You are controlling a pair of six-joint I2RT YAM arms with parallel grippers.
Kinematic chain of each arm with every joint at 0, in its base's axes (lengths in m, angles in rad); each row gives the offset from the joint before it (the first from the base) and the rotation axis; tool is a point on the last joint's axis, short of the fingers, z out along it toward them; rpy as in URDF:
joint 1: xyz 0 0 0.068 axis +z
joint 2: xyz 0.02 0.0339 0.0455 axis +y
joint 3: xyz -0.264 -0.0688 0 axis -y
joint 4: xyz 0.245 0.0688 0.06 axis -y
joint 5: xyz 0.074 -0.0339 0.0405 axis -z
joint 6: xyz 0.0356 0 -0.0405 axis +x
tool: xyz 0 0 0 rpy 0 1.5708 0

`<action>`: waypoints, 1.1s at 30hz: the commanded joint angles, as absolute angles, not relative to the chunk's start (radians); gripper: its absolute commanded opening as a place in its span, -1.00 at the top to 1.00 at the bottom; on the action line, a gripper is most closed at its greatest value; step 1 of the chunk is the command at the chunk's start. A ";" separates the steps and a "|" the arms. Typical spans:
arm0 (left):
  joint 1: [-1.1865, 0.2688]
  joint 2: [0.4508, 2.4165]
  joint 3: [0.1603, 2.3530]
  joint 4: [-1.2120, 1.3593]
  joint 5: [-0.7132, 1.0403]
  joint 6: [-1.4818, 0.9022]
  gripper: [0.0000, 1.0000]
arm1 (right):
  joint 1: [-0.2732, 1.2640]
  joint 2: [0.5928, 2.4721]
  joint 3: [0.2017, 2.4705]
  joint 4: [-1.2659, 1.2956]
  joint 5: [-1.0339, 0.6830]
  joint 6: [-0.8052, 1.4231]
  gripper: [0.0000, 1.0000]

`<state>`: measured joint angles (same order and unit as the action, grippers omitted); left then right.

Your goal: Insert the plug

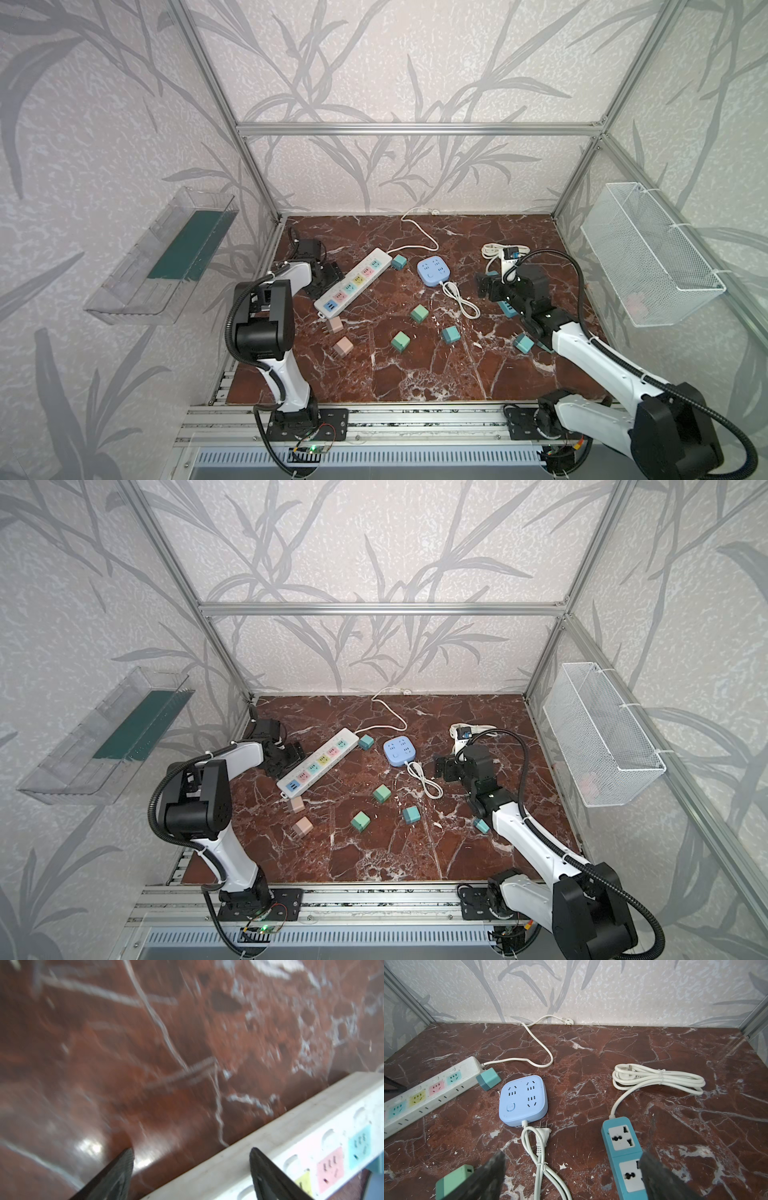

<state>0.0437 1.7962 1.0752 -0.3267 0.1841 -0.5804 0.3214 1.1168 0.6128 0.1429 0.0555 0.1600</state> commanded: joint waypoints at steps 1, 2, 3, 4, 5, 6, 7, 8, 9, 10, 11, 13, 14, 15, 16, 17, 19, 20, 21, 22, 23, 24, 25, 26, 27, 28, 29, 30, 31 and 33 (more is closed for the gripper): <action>0.004 1.741 1.032 -0.333 0.170 -0.667 -0.74 | 0.319 1.080 0.630 0.128 0.066 0.155 -0.98; -0.008 1.727 1.020 -0.333 0.167 -0.679 -0.74 | 0.319 1.076 0.630 0.128 0.067 0.156 -0.98; -0.019 1.715 1.012 -0.335 0.166 -0.687 -0.74 | 0.318 1.073 0.630 0.126 0.067 0.156 -0.98; -0.031 1.704 1.005 -0.332 0.171 -0.695 -0.74 | 0.319 1.071 0.630 0.125 0.068 0.158 -0.98; -0.043 1.693 0.997 -0.328 0.175 -0.703 -0.74 | 0.319 1.070 0.630 0.125 0.069 0.157 -0.98; -0.056 1.684 0.990 -0.328 0.176 -0.709 -0.74 | 0.319 1.067 0.630 0.124 0.070 0.156 -0.98; -0.069 1.679 0.985 -0.328 0.179 -0.711 -0.74 | 0.319 1.068 0.630 0.123 0.071 0.156 -0.98; -0.079 1.675 0.983 -0.335 0.186 -0.714 -0.74 | 0.319 1.066 0.630 0.121 0.074 0.156 -0.98; -0.087 1.672 0.983 -0.343 0.193 -0.718 -0.74 | 0.319 1.065 0.630 0.119 0.080 0.155 -0.98; -0.092 1.670 0.981 -0.346 0.207 -0.718 -0.74 | 0.319 1.063 0.630 0.115 0.086 0.155 -0.98; -0.099 1.669 0.979 -0.350 0.216 -0.719 -0.73 | 0.319 1.059 0.629 0.114 0.097 0.154 -0.98; -0.115 1.666 0.968 -0.348 0.221 -0.716 -0.73 | 0.319 1.056 0.630 0.111 0.111 0.152 -0.98; -0.124 1.669 0.966 -0.354 0.220 -0.713 -0.73 | 0.319 1.054 0.630 0.109 0.117 0.150 -0.98; -0.132 1.669 0.959 -0.352 0.222 -0.712 -0.72 | 0.319 1.051 0.630 0.108 0.121 0.150 -0.98; -0.137 1.669 0.951 -0.346 0.229 -0.714 -0.73 | 0.319 1.049 0.629 0.109 0.121 0.149 -0.98; -0.143 1.669 0.943 -0.337 0.242 -0.720 -0.73 | 0.319 1.048 0.628 0.109 0.121 0.150 -0.98; -0.155 1.666 0.931 -0.321 0.266 -0.732 -0.72 | 0.319 1.049 0.629 0.107 0.121 0.149 -0.98; -0.164 1.664 0.928 -0.315 0.274 -0.740 -0.72 | 0.319 1.051 0.630 0.107 0.121 0.149 -0.98; -0.176 1.664 0.932 -0.310 0.279 -0.746 -0.72 | 0.319 1.052 0.630 0.106 0.121 0.149 -0.98; -0.190 1.666 0.936 -0.310 0.281 -0.750 -0.73 | 0.319 1.055 0.632 0.106 0.121 0.148 -0.98; -0.206 1.667 0.943 -0.311 0.280 -0.753 -0.72 | 0.319 1.057 0.633 0.104 0.120 0.147 -0.98; -0.222 1.666 0.953 -0.312 0.276 -0.758 -0.73 | 0.319 1.058 0.634 0.103 0.120 0.148 -0.98; -0.237 1.667 0.959 -0.312 0.274 -0.762 -0.72 | 0.319 1.059 0.635 0.102 0.120 0.148 -0.98; -0.255 1.669 0.968 -0.312 0.270 -0.766 -0.72 | 0.319 1.059 0.635 0.102 0.120 0.148 -0.98; -0.270 1.670 0.978 -0.313 0.265 -0.772 -0.72 | 0.319 1.061 0.636 0.101 0.118 0.148 -0.98; -0.283 1.671 0.984 -0.311 0.263 -0.777 -0.73 | 0.319 1.062 0.635 0.101 0.118 0.147 -0.98; -0.298 1.675 0.989 -0.309 0.262 -0.782 -0.73 | 0.319 1.062 0.637 0.100 0.119 0.147 -0.98; -0.311 1.676 0.992 -0.305 0.260 -0.786 -0.73 | 0.319 1.063 0.636 0.100 0.120 0.147 -0.98; -0.323 1.678 0.995 -0.308 0.254 -0.790 -0.72 | 0.319 1.063 0.636 0.098 0.121 0.148 -0.98; -0.342 1.673 0.997 -0.309 0.252 -0.795 -0.72 | 0.319 1.062 0.637 0.098 0.122 0.148 -0.98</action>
<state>-0.3210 1.6844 0.9665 -0.3042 0.2596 -0.7628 0.3214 1.0698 0.6128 0.1055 0.1081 0.1562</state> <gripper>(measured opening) 0.861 0.991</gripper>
